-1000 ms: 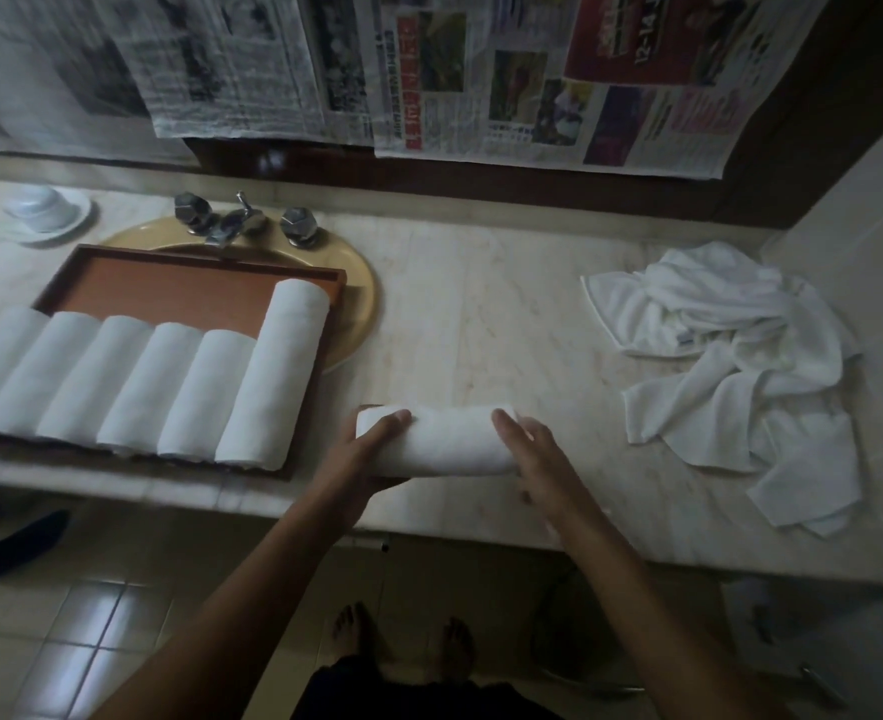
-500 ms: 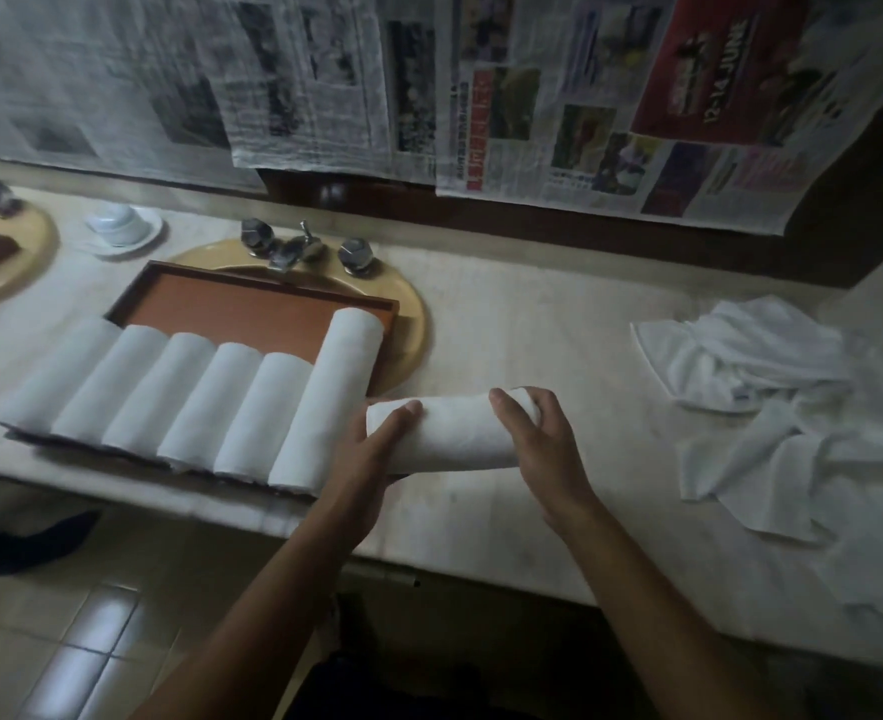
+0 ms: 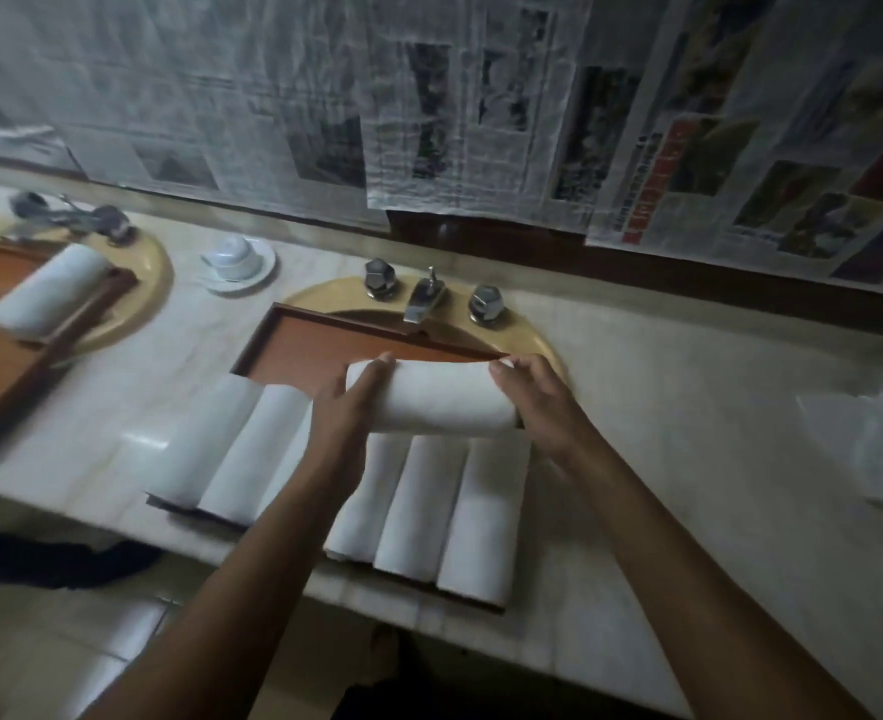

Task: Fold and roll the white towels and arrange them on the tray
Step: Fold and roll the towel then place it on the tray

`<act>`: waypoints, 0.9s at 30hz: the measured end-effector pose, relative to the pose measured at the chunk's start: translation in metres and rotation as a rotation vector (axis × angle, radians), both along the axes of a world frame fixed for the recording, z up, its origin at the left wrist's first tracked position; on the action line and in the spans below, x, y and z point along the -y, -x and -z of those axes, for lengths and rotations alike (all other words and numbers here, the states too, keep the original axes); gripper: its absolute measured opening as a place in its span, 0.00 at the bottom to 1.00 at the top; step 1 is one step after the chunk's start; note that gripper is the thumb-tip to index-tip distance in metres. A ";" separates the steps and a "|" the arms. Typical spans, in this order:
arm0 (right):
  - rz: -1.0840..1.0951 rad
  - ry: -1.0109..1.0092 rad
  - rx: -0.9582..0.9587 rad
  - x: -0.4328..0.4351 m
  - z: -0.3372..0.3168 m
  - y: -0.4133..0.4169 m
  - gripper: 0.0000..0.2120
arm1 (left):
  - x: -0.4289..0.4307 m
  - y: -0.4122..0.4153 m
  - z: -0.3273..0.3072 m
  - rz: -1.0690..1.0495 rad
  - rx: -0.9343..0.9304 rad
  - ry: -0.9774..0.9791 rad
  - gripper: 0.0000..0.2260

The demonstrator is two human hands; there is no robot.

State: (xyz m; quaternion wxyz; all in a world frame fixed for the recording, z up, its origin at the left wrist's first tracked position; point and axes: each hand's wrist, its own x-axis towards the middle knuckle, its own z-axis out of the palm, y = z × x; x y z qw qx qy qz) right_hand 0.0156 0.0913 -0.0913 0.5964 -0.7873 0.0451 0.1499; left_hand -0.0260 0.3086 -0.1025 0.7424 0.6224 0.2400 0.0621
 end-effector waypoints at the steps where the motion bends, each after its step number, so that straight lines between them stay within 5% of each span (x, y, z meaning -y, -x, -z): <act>1: 0.013 -0.005 0.011 -0.018 0.000 -0.008 0.16 | -0.021 -0.010 0.000 0.007 0.008 -0.011 0.22; 7: 0.034 -0.031 -0.014 -0.102 0.010 -0.038 0.16 | -0.129 -0.059 0.005 0.218 -0.020 -0.051 0.17; 11: 0.043 0.005 -0.045 -0.138 0.019 -0.054 0.18 | -0.191 -0.081 0.016 0.327 -0.107 -0.052 0.27; 19: 0.008 0.110 -0.090 -0.199 0.046 -0.075 0.23 | -0.244 -0.104 0.023 0.400 -0.195 -0.264 0.15; 27: -0.065 0.298 -0.220 -0.250 0.075 -0.098 0.32 | -0.281 -0.123 0.043 0.385 -0.364 -0.507 0.25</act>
